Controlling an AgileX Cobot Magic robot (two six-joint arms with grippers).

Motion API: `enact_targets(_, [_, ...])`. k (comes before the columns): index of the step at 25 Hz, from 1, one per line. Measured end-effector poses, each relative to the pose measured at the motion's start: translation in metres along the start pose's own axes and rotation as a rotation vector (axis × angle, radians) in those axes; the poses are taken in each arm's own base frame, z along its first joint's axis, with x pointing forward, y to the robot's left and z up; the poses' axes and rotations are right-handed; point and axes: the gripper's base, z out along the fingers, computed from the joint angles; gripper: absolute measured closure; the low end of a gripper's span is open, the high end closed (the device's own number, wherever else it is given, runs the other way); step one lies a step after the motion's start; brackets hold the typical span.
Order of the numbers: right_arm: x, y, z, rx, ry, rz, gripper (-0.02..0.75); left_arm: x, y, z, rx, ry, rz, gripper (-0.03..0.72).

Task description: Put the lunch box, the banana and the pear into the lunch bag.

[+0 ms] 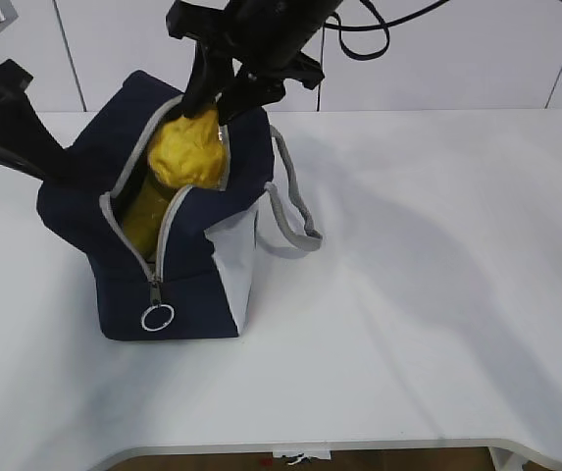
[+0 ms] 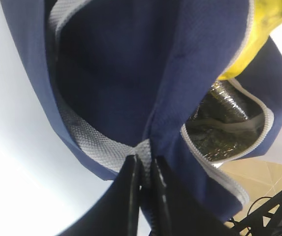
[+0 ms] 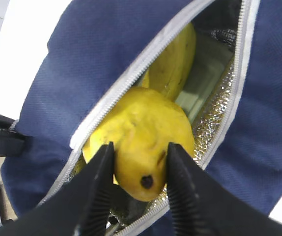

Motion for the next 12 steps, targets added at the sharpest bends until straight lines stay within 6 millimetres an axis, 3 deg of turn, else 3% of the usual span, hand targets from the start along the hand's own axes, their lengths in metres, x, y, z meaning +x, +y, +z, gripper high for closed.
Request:
enact_targets(6, [0.0,0.0,0.0,0.002,0.0,-0.001,0.261,0.0,0.0,0.0,0.0,0.0,0.0,0.677])
enact_targets(12, [-0.001,-0.011,-0.001,0.123,-0.005,-0.026,0.226,0.0,0.0,0.0,0.0,0.0,0.0,0.677])
